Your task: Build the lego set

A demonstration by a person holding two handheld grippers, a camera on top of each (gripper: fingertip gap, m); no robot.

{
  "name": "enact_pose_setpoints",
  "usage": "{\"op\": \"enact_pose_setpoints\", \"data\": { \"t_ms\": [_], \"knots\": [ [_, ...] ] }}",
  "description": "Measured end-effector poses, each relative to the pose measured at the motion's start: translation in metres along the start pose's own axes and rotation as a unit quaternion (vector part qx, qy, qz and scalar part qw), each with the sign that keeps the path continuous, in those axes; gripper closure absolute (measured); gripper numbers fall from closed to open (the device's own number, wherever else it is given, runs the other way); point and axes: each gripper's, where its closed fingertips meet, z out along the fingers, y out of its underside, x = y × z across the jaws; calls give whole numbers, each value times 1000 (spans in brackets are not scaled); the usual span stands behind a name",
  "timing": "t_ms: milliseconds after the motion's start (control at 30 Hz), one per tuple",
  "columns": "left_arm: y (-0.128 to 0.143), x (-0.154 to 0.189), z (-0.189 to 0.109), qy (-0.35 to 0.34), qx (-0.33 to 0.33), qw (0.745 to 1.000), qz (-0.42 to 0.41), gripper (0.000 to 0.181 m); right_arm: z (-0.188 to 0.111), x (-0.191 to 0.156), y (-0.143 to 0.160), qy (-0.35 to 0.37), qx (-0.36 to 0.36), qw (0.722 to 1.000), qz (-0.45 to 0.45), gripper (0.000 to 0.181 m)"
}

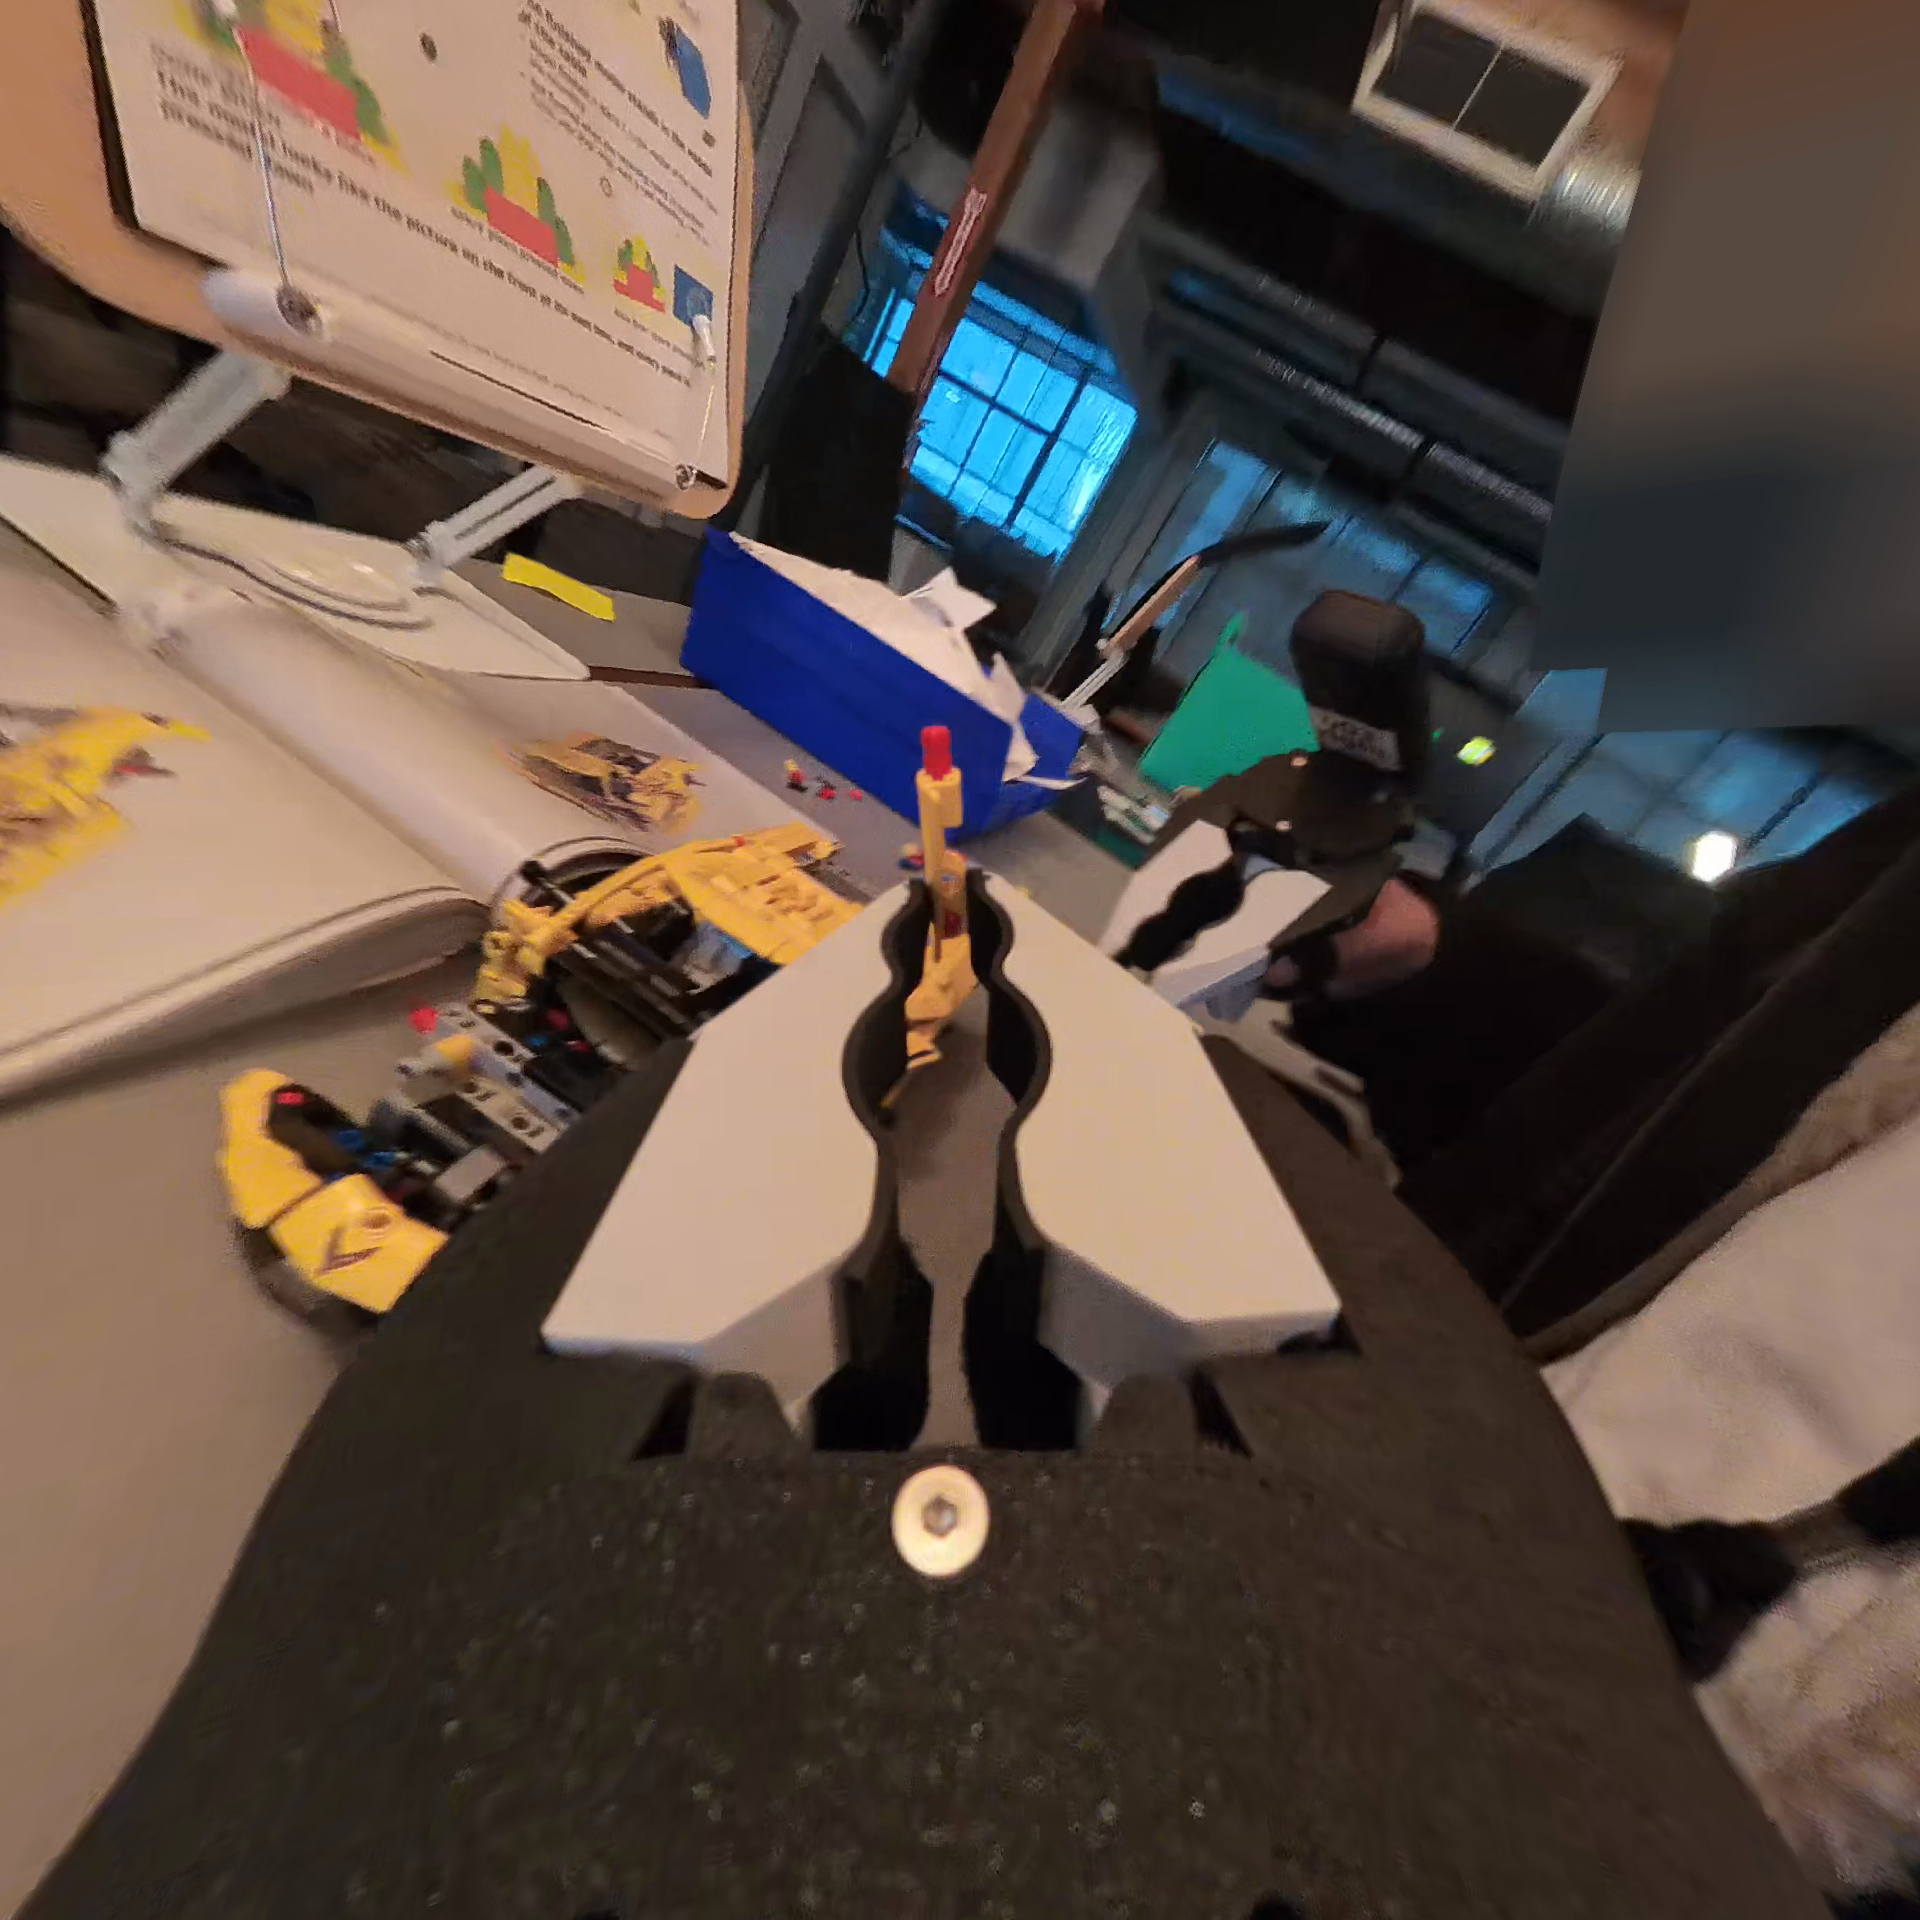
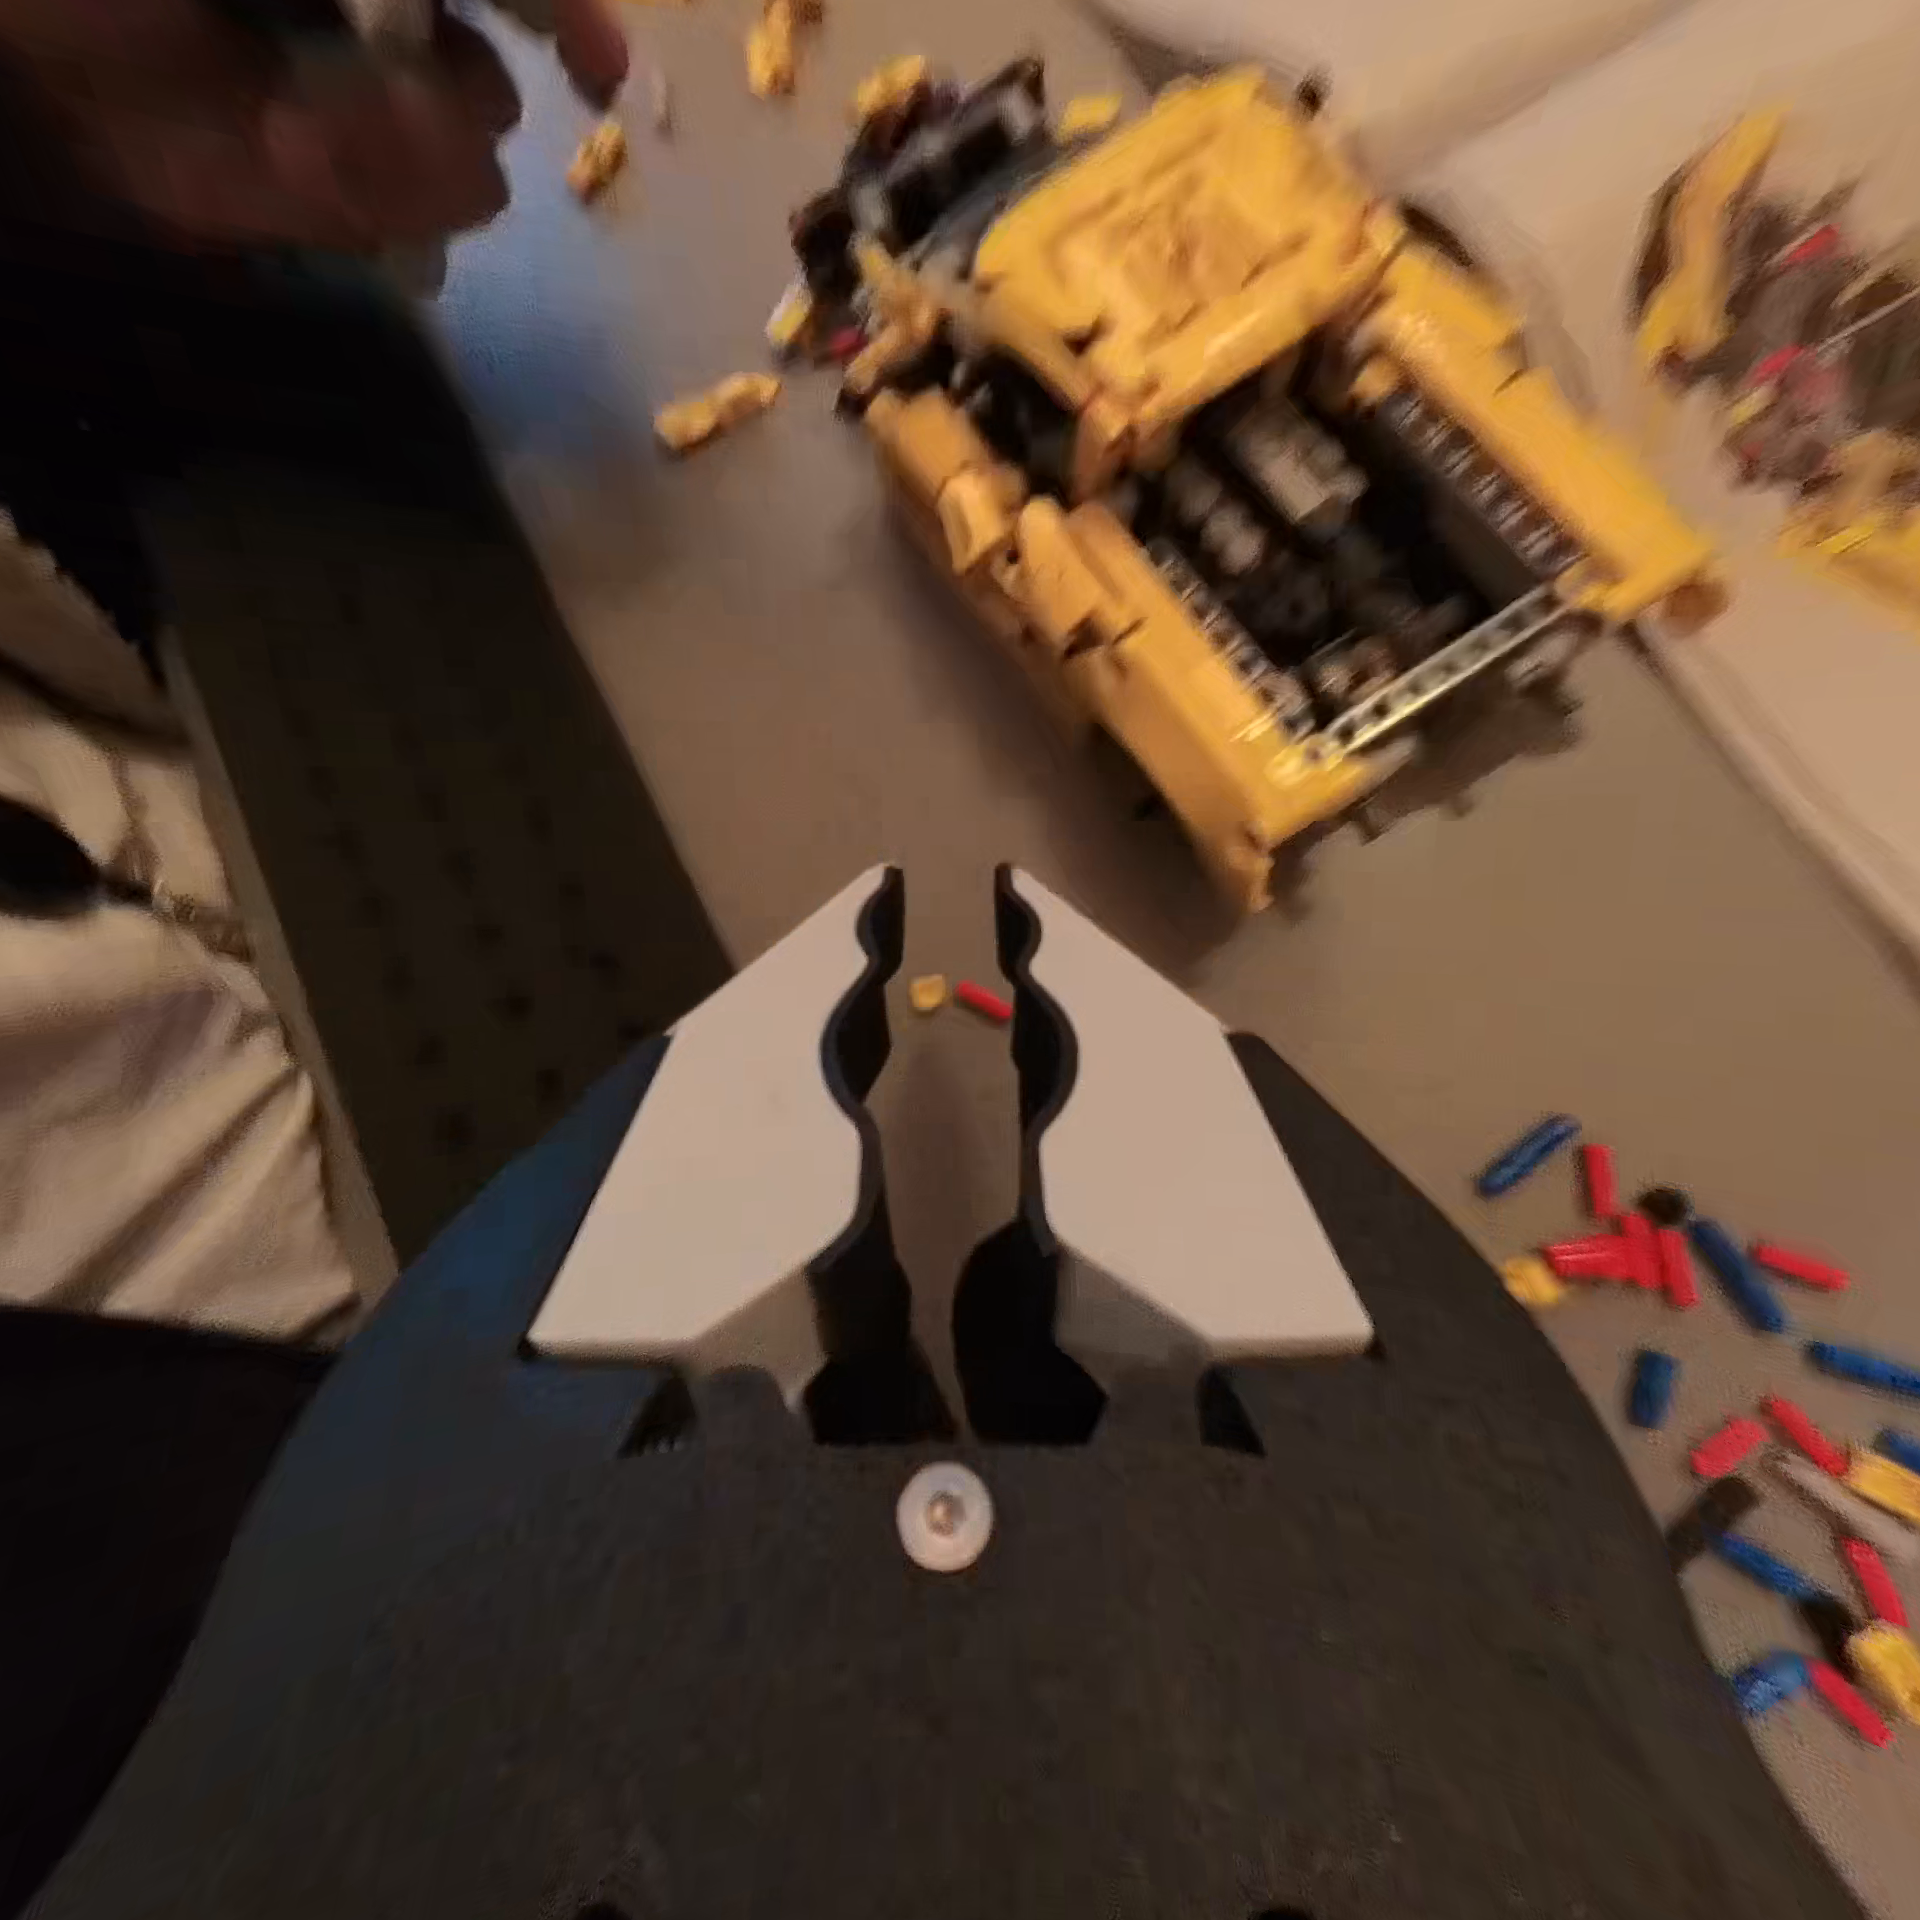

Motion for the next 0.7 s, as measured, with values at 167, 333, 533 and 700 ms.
{"op": "enact_pose_setpoints", "data": {
  "t_ms": [167, 333, 533, 700],
  "knots": [
    [-1, 2, -3, 23, 14, 999, -44, 174, 15, -11, 37, -1, -57, 998, -22, 171],
    [3, 6, 0, 29, 6, 999, -23, 174, 32, -11, 53, -2, -79, 996, -34, 171],
    [10, 9, 5, 26, -12, 1000, -1, 174, 35, -8, 49, 5, -74, 996, -41, 171],
    [10, 10, 4, 27, -11, 1000, 3, 174, 38, -6, 45, 27, -81, 994, -70, 170]
  ]
}}
